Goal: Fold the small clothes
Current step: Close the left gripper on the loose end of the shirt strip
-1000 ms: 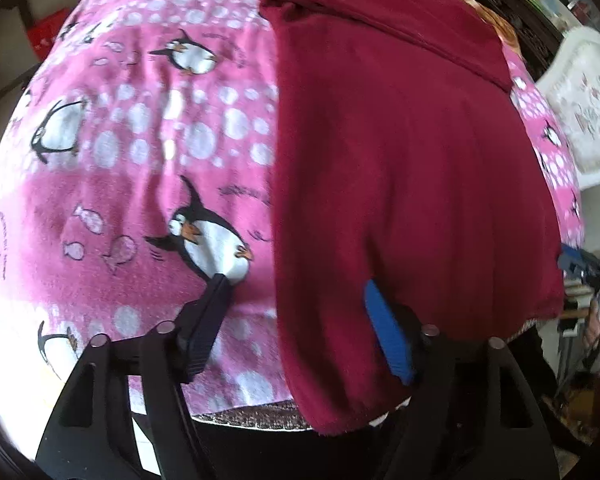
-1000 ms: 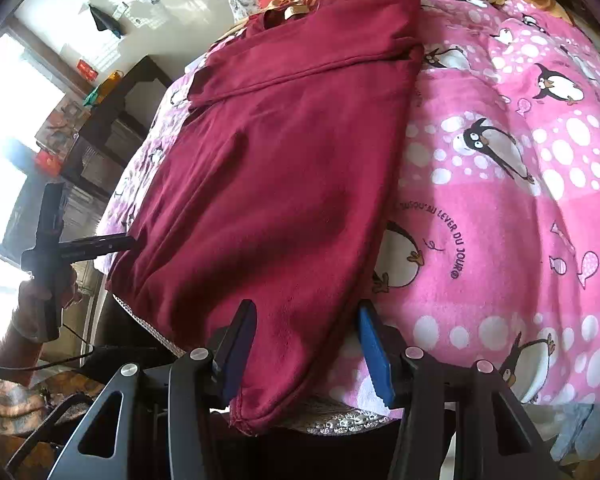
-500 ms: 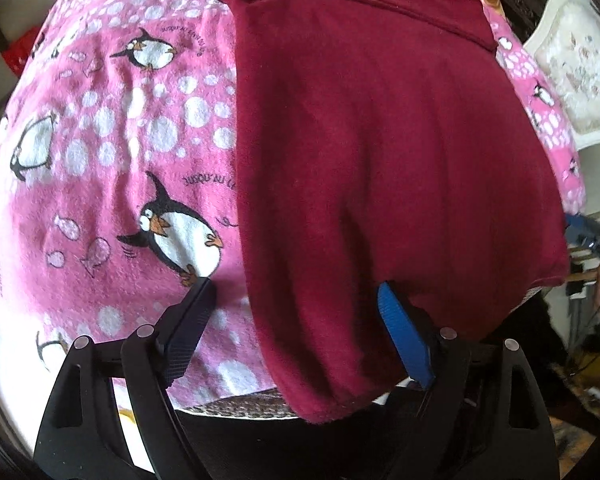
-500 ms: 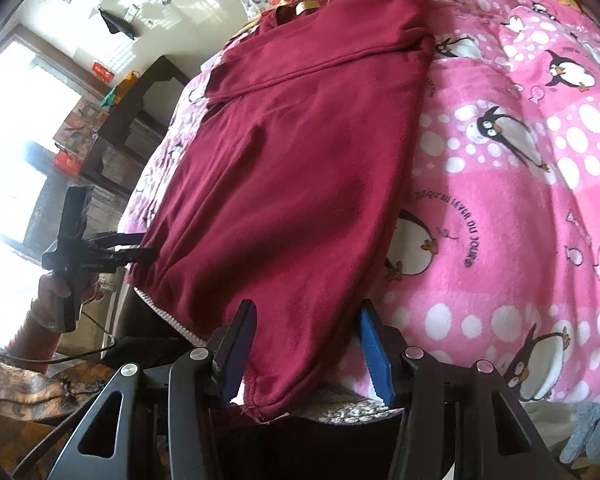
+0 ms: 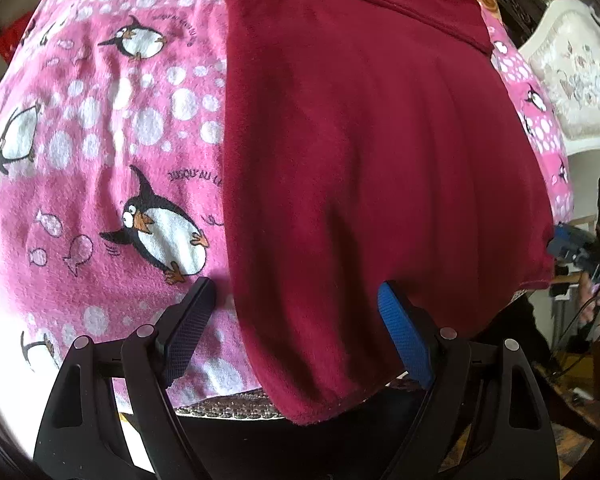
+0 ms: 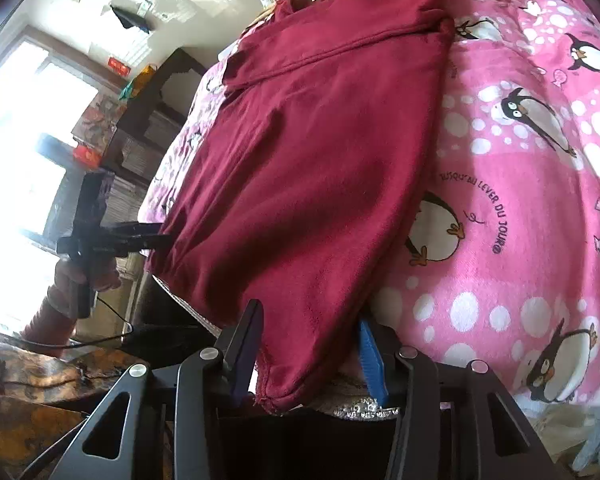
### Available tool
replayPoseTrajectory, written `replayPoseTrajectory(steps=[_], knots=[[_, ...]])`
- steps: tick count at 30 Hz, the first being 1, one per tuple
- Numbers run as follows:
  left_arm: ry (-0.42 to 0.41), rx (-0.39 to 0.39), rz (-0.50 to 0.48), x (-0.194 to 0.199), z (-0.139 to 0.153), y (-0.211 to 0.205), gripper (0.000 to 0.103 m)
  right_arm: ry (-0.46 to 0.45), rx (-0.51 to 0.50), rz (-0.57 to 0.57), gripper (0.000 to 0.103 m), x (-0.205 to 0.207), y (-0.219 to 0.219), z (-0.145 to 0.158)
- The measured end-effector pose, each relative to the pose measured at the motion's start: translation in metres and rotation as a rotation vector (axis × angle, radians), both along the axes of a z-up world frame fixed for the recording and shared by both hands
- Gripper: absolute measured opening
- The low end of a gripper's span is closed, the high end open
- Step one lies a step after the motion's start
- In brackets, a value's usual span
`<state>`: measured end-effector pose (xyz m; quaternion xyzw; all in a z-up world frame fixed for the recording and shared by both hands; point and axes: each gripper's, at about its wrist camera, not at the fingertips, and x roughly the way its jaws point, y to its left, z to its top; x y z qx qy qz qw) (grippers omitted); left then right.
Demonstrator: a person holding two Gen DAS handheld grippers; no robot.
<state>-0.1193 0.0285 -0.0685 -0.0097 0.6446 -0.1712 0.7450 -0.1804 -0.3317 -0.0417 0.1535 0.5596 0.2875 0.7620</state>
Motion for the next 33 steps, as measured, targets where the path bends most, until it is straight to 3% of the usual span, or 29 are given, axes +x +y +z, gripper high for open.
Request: replayPoseTrajectory(steps=[5,7,10,12,15,21,26,33], knots=[[-0.004,0.006,0.002,0.001,0.001,0.002,0.083,-0.021,-0.024,0.023,0.044,0.0,0.008,0.0],[-0.018,0.032,-0.014,-0.002,0.001,-0.005,0.078,-0.033,-0.036,0.027,0.038,-0.002,0.009,-0.001],[-0.045,0.06,-0.022,-0.006,0.004,-0.011,0.054,-0.033,-0.033,0.004,0.015,-0.001,0.003,-0.001],[-0.033,0.028,-0.023,-0.005,0.006,-0.01,0.03,-0.026,-0.011,-0.007,0.01,0.002,-0.001,-0.002],[-0.008,-0.047,-0.007,0.001,0.012,-0.005,0.013,-0.049,-0.011,0.0,0.008,0.005,0.002,0.005],[-0.11,-0.163,0.014,0.018,0.047,0.004,0.007,-0.168,0.055,-0.018,0.007,0.024,0.005,0.044],[-0.212,-0.204,0.039,0.038,0.069,0.005,0.007,-0.27,0.068,-0.073,0.007,0.046,0.0,0.072],[-0.304,-0.254,0.118,0.078,0.089,0.013,0.007,-0.362,0.008,-0.161,0.006,0.08,-0.005,0.09]])
